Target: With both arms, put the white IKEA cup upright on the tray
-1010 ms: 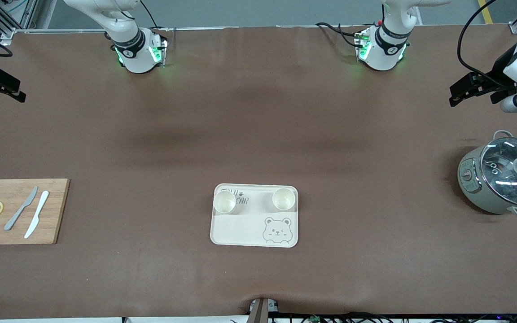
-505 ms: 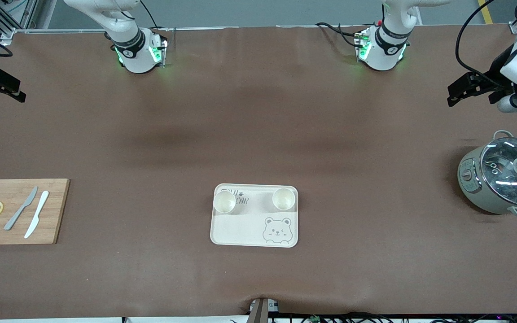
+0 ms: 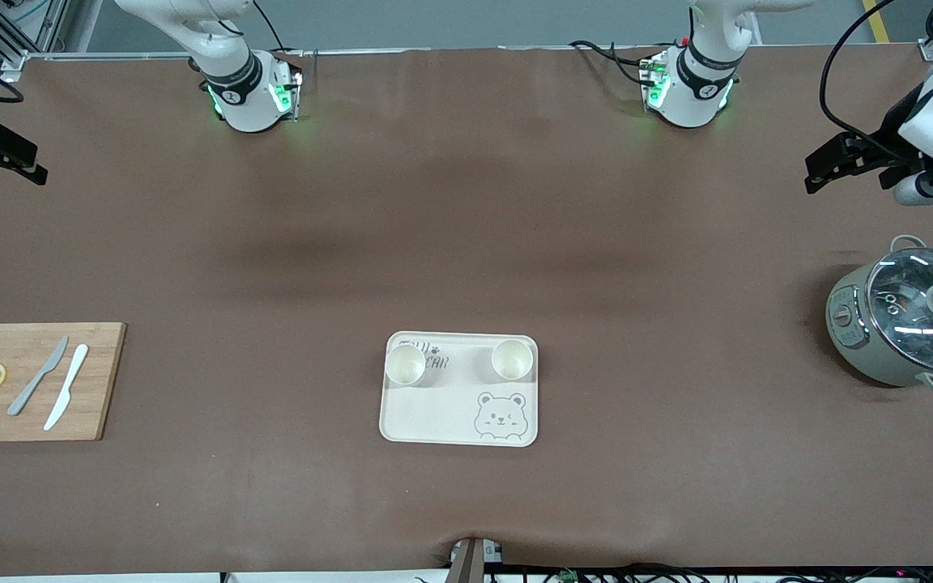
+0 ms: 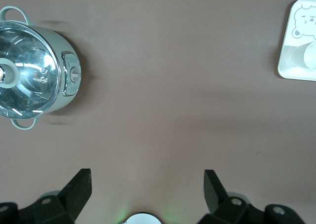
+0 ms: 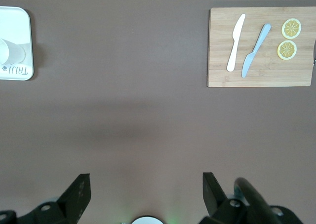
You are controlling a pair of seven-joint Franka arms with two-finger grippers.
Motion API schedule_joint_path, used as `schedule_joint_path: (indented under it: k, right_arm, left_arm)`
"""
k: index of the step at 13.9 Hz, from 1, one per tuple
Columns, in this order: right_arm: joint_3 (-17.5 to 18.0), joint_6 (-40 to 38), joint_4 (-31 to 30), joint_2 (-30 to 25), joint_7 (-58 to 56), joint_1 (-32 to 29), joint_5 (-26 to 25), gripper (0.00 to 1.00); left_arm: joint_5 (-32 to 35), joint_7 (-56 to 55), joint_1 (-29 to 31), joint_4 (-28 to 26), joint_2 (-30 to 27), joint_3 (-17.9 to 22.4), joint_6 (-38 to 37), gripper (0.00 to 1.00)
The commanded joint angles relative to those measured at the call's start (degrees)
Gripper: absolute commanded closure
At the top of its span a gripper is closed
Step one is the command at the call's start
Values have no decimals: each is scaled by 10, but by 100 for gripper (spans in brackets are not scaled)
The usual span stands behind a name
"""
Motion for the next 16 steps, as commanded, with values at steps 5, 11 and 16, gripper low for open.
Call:
schedule_joint_path:
  k: [5, 11, 16]
  right_arm:
    - [1, -5, 15, 7, -2, 3, -5, 0]
    - [1, -6, 16, 7, -2, 3, -5, 0]
    - [1, -7, 16, 6, -2, 3, -5, 0]
  left_arm:
    - [1, 6, 1, 24, 15, -3, -3, 0]
    - [1, 7, 1, 25, 14, -3, -3, 0]
    - [1, 4, -1, 58, 34, -3, -3, 0]
